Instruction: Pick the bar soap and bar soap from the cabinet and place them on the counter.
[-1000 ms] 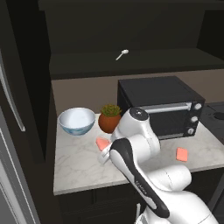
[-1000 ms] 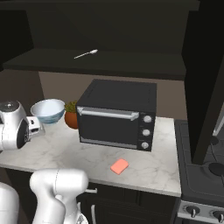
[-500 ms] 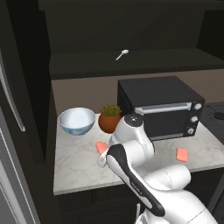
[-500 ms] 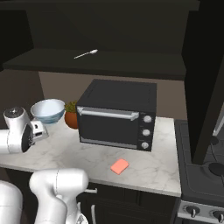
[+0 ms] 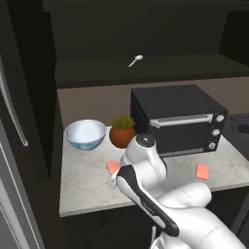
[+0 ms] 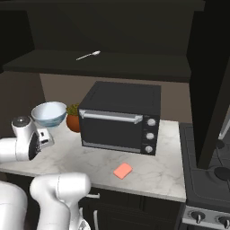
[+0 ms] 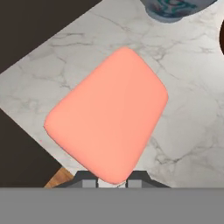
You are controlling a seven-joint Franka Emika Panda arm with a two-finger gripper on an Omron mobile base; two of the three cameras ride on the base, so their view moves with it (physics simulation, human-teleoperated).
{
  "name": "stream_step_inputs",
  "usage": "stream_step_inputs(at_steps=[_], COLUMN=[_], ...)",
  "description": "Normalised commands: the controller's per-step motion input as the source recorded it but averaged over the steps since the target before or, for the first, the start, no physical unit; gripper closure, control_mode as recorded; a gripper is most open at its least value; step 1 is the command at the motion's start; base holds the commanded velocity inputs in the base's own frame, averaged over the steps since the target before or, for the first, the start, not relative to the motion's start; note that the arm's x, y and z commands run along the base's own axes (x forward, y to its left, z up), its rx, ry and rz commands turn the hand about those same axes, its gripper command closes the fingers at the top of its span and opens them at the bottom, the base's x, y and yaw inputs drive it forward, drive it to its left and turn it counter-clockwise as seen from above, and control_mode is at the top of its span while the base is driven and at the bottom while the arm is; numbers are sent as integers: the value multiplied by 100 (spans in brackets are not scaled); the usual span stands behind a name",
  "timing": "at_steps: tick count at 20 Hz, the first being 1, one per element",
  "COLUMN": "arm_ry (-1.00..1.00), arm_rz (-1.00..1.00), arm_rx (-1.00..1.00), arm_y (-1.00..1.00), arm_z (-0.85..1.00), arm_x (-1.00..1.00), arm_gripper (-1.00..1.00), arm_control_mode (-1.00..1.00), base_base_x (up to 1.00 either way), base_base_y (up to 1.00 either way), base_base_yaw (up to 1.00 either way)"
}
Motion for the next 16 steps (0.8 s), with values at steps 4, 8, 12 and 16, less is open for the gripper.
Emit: stream_step_inputs(at_steps=[4,8,12,16], arm_ry=[3,3,3,2], arm_rz=[0,0,0,0], arm_rx=[-1,-2,-3,-3], arm_y=[0,0,0,0], arm_z=[-31,-33,-34,-32], arm_x=[22,21,19,18], arm_gripper=[100,100,100,100], arm_control_mode=[-100,-100,-100,-100], base_base_x=[0,0,0,0], base_base_y=[0,0,0,0], base_base_yaw=[0,0,0,0])
